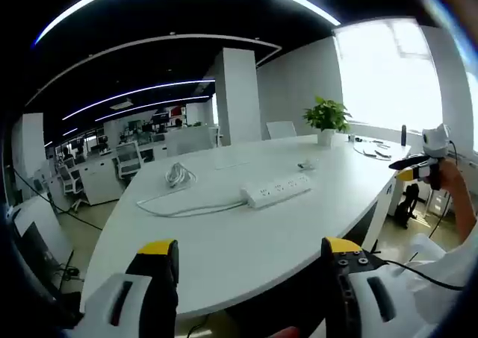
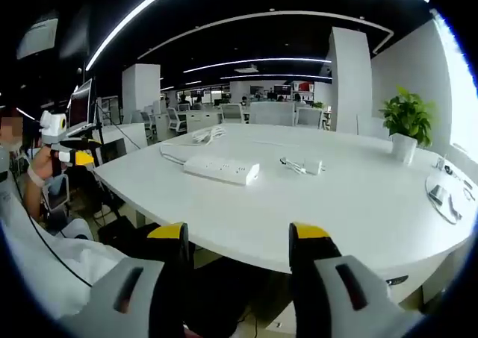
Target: Straighten the power strip on the desk, plug the charger into it
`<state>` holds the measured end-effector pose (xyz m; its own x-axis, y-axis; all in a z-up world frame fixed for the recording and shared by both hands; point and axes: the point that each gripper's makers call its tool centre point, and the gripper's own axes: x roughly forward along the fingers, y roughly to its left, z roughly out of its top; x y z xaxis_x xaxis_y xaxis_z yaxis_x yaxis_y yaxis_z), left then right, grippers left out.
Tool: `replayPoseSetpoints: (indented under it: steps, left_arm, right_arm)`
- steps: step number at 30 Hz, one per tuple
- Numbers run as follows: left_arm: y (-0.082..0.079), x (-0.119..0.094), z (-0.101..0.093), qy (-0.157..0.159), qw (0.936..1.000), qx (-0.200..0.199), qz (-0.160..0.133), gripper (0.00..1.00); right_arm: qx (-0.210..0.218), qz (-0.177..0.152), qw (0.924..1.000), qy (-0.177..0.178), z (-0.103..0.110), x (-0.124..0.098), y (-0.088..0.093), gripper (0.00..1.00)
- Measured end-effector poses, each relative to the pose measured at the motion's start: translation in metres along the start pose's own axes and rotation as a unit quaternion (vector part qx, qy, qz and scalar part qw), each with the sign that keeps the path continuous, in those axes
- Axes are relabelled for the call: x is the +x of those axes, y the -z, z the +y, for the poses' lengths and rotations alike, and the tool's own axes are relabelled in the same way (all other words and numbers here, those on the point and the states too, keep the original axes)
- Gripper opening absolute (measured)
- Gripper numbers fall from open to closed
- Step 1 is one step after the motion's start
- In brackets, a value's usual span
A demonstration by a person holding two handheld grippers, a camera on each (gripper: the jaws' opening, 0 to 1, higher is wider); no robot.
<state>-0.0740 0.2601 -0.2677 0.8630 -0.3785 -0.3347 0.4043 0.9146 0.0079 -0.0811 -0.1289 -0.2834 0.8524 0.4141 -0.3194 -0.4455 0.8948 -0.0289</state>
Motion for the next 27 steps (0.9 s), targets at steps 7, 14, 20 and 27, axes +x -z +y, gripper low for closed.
replayPoseSetpoints:
  steps: [7,14,20,27]
  left_arm:
    - [0.0004,-0.0002,-0.0005,0.0,1.0,0.002,0.0,0.79]
    - [0.0038,0.0013,-0.0032,0.003,0.9999,0.011,0.01,0.78]
    - [0.0029,0.0012,-0.003,0.002,0.9999,0.008,0.007,0.78]
    - [0.004,0.0014,-0.0038,0.004,0.9999,0.01,0.009,0.77]
  right_arm:
    - [0.0,-0.003,1.0,0.003,-0.0024,-0.0024,-0.0012,0.54]
    - [-0.001,-0.003,1.0,0.004,-0.0042,-0.0027,-0.0011,0.53]
    - [-0.001,-0.003,1.0,0.004,-0.0052,-0.0031,-0.0012,0.52]
    - [0.0,0.002,1.0,0.006,-0.0056,-0.0024,0.0009,0.52]
